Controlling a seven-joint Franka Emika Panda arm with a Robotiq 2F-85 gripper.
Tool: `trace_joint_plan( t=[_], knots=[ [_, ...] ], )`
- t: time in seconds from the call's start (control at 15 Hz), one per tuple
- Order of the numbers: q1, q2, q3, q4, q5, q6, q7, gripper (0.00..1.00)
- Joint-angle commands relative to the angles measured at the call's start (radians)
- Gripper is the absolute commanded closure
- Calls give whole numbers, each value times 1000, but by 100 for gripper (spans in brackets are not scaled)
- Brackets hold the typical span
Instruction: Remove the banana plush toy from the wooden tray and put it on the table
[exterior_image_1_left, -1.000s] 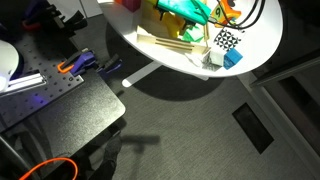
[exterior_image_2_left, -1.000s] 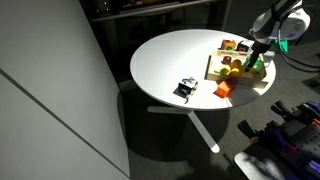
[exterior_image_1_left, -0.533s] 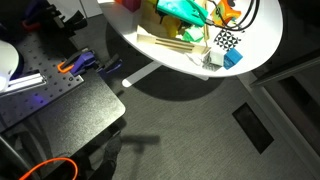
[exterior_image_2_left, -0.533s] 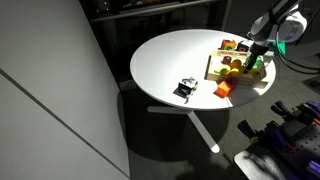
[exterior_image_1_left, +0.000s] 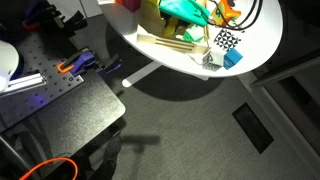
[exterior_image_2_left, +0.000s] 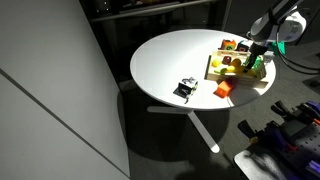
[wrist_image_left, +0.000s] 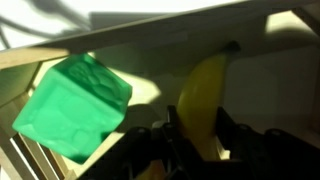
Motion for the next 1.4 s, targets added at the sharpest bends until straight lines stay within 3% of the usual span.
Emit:
trace_joint_plan(
  t=[0.0, 0.73, 1.33],
  knots=[
    [2, -33, -9, 0, -41, -7, 59, 84],
    [44, -118, 5, -9, -76, -51, 194, 84],
    [74, -224, 66, -19, -60, -194, 120, 84]
  ],
)
